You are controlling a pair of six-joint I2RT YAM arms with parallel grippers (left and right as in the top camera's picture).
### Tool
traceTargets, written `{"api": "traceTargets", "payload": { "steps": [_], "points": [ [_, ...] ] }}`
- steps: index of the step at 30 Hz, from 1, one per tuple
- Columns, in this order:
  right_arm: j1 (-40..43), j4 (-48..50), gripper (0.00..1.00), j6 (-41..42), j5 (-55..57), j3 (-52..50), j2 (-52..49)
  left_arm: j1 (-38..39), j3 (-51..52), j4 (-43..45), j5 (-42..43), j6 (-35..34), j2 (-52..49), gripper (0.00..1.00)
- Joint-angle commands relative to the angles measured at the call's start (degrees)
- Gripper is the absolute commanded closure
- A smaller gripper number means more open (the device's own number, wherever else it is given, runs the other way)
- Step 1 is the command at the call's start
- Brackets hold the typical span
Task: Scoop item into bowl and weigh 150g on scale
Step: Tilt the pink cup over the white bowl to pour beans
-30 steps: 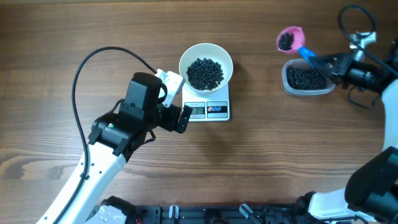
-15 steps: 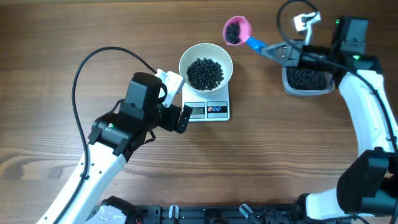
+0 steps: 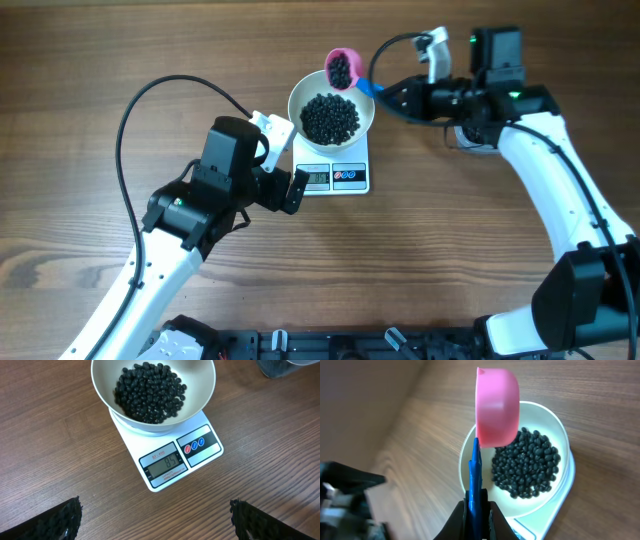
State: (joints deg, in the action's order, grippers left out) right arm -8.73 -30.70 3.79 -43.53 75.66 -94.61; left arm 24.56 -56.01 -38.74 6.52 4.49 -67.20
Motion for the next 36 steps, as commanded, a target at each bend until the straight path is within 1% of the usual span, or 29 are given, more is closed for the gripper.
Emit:
{"api": "traceTargets", "payload": {
  "steps": [1, 4, 7, 8, 13, 18, 22, 28, 36],
  "points": [
    [-2.5, 0.4, 0.96, -4.8, 9.9, 0.4, -0.8, -0.3, -1.0, 0.2, 0.1, 1.1, -0.3, 0.0],
    [-3.9, 0.2, 0.96, -8.2, 11.6, 0.4, -0.8, -0.3, -1.0, 0.2, 0.1, 1.1, -0.3, 0.0],
    [-5.2, -0.7, 0.96, -14.6, 12.1, 0.4, -0.8, -0.3, -1.0, 0.2, 0.1, 1.1, -0.3, 0.0],
    [-5.6, -0.8, 0.96, -15.5, 13.5, 0.4, -0.8, -0.3, -1.0, 0.2, 0.1, 1.1, -0.3, 0.0],
    [-6.9, -0.9, 0.96, -16.4, 21.7, 0.4, -0.8, -0.3, -1.0, 0.2, 0.1, 1.1, -0.3, 0.0],
    [-7.4, -0.8, 0.96, -19.9, 22.5, 0.4, -0.8, -0.3, -1.0, 0.2, 0.1, 1.1, -0.3, 0.0],
    [-8.5, -0.9, 0.96, -21.1, 25.8, 0.4, -0.8, -0.3, -1.0, 0.2, 0.1, 1.1, -0.3, 0.0],
    [-10.9, -0.6, 0.96, -26.2, 27.6, 0.4, -0.8, -0.3, -1.0, 0.2, 0.1, 1.1, -0.3, 0.0],
    [-12.0, -0.6, 0.96, -26.5, 28.5, 0.4, -0.8, -0.3, -1.0, 0.2, 0.1, 1.1, -0.3, 0.0]
  ]
}}
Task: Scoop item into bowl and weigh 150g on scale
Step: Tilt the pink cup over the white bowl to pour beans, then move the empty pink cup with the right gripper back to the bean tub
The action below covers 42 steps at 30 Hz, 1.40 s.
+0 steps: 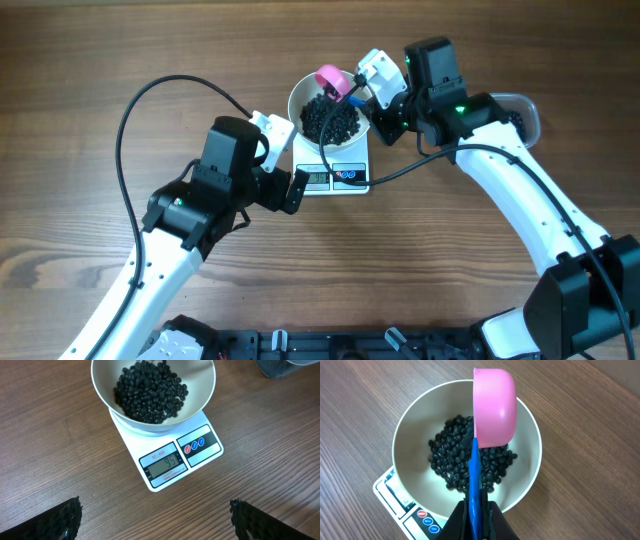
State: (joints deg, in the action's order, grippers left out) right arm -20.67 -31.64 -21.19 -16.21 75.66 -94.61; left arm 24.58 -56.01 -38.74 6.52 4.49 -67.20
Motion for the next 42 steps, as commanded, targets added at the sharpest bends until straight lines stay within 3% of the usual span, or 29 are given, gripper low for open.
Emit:
{"api": "traceTargets", "payload": {
  "steps": [1, 13, 25, 33, 39, 42],
  "points": [
    [-0.1, 0.3, 0.96, -1.5, 1.2, 0.4, -0.8, -0.3, -1.0, 0.2, 0.1, 1.1, -0.3, 0.0],
    [-0.1, 7.6, 0.96, -2.8, 1.6, 0.4, -0.8, -0.3, -1.0, 0.2, 0.1, 1.1, -0.3, 0.0],
    [-0.1, -1.6, 0.96, -2.8, 1.6, 0.4, -0.8, -0.3, -1.0, 0.2, 0.1, 1.1, -0.3, 0.0],
    [-0.1, 9.4, 0.96, 4.7, 1.2, 0.4, 2.8, -0.3, -1.0, 0.2, 0.1, 1.1, -0.3, 0.0],
    [-0.1, -1.9, 0.96, 0.1, 1.6, 0.4, 2.4, -0.3, -1.0, 0.2, 0.1, 1.1, -0.3, 0.0],
    [-0.1, -1.8, 0.96, 0.9, 1.1, 0.4, 2.5, -0.3, -1.0, 0.2, 0.1, 1.1, -0.3, 0.0]
  ]
}}
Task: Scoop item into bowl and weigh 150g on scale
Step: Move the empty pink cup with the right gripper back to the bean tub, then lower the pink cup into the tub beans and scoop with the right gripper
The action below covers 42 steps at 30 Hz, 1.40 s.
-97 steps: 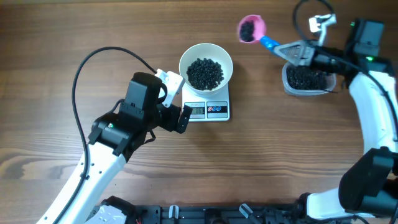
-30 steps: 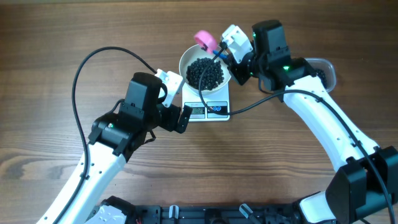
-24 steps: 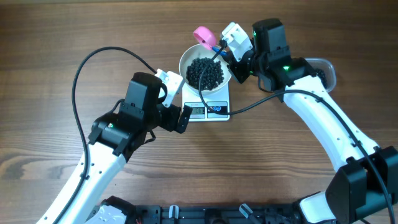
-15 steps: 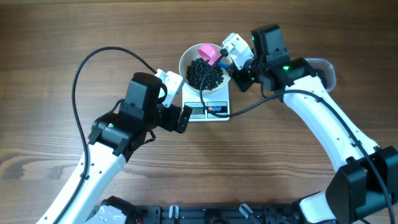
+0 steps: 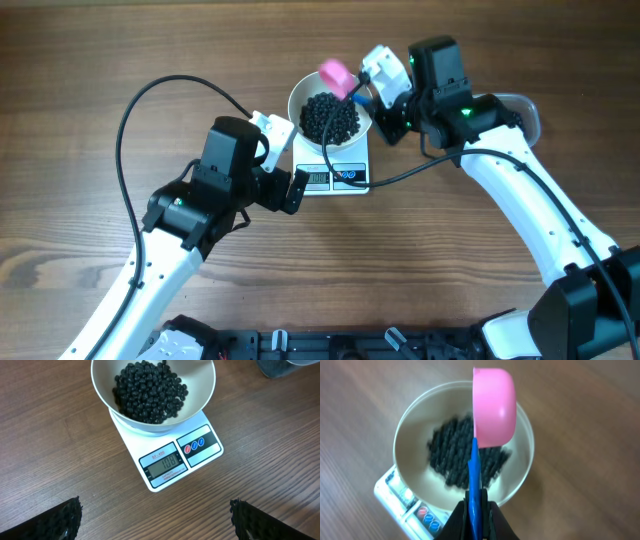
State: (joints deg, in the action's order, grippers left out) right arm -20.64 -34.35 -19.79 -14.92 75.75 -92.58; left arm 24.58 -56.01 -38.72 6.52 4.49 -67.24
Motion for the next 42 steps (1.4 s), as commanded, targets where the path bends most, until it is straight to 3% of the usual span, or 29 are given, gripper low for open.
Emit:
{"api": "traceTargets", "payload": {
  "steps": [1, 8, 13, 26, 30, 42],
  "points": [
    [-0.1, 2.9, 0.96, 1.2, -0.2, 0.3, 1.0, -0.3, -1.0, 0.1, 0.1, 1.1, -0.3, 0.0],
    [2.3, 14.6, 0.96, 9.5, 4.0, 0.3, 6.4, -0.3, -1.0, 0.1, 0.1, 1.1, -0.3, 0.0],
    [7.5, 8.2, 0.96, 14.4, 17.4, 0.3, 10.1, -0.3, -1.0, 0.1, 0.1, 1.1, -0.3, 0.0],
    [32.6, -16.0, 0.96, 15.4, 17.0, 0.3, 13.0, -0.3, -1.0, 0.1, 0.1, 1.1, -0.3, 0.0],
    [33.9, -19.8, 0.96, 15.1, 16.6, 0.3, 12.3, -0.3, -1.0, 0.1, 0.1, 1.1, -0.3, 0.0],
    [33.6, -18.8, 0.96, 12.3, 7.1, 0.3, 4.2, -0.3, -1.0, 0.1, 0.1, 1.1, -0.3, 0.0]
  ]
}}
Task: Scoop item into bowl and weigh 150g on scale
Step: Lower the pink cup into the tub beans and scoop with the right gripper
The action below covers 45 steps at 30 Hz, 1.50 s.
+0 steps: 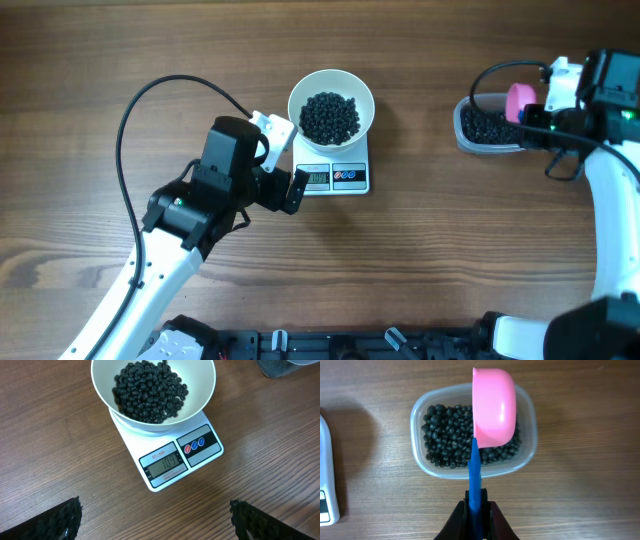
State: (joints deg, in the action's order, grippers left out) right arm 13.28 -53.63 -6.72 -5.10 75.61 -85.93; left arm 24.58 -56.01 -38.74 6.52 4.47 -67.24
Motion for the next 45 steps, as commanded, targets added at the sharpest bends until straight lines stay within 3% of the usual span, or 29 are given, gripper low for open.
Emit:
{"api": "traceTargets", "payload": {
  "steps": [1, 12, 21, 40, 45],
  "points": [
    [-0.3, 0.7, 0.96, -0.8, -2.7, 0.4, -3.0, -0.3, -1.0, 0.2, 0.1, 1.1, -0.3, 0.0],
    [-1.8, 3.1, 0.96, -4.2, -1.9, 0.4, -4.4, -0.3, -1.0, 0.2, 0.1, 1.1, -0.3, 0.0],
    [-6.9, 3.0, 0.96, -6.3, 11.8, 0.4, -4.6, -0.3, -1.0, 0.2, 0.1, 1.1, -0.3, 0.0],
    [-8.2, 0.0, 0.96, -8.3, 14.8, 0.4, -8.3, -0.3, -1.0, 0.2, 0.1, 1.1, -0.3, 0.0],
    [-8.2, 0.0, 0.96, -8.3, 21.0, 0.4, -9.2, -0.3, -1.0, 0.2, 0.1, 1.1, -0.3, 0.0]
  ]
}}
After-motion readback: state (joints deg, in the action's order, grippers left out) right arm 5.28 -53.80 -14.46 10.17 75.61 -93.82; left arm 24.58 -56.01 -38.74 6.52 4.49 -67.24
